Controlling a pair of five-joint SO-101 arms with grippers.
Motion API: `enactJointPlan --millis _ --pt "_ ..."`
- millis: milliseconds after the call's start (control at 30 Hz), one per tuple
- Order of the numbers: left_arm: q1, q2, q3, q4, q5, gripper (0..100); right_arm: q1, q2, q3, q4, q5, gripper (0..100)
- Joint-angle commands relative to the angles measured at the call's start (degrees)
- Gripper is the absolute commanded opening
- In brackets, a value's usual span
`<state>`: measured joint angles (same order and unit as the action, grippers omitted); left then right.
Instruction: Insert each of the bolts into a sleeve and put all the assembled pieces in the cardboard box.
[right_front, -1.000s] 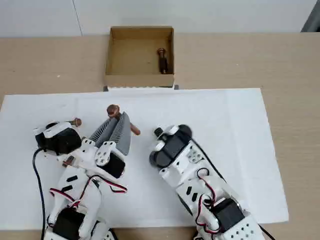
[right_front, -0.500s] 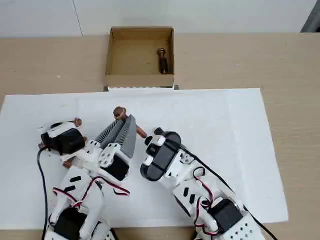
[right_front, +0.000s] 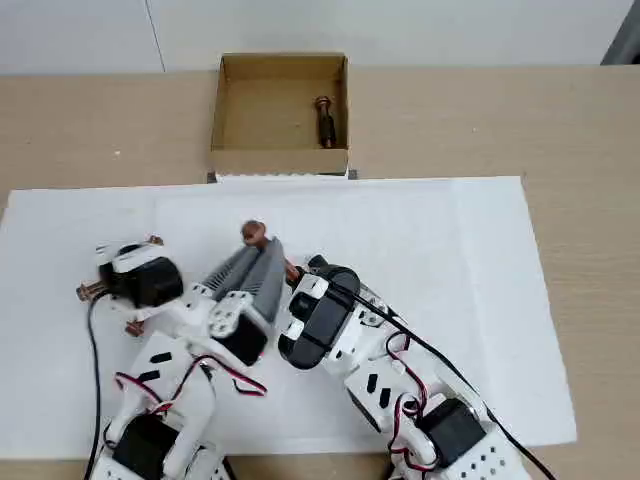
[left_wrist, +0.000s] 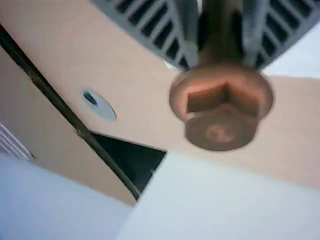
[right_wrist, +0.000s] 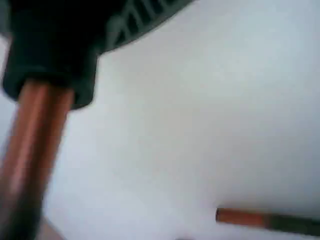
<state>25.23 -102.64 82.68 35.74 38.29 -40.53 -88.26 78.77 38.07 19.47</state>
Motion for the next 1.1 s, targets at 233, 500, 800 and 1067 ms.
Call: enactJointPlan --millis 233,500,800,1067 --pt "6.24 -0.26 -0.04 11.08 0.26 0 -0.40 -0.48 -3.96 -2.51 0.44 0.3" --pt "4.84 -0.35 -0.13 14.68 -1.85 14 -0.31 -0.48 -4.22 -2.51 0.44 0.3" --pt "-2.99 -0.35 -2.07 14.68 -9.05 22 -0.13 -0.40 -4.22 -2.42 0.53 0.3" --pt "-7.91 -0.09 -9.19 16.26 -9.41 22 7.08 0.04 -3.96 -2.42 -2.02 0.3"
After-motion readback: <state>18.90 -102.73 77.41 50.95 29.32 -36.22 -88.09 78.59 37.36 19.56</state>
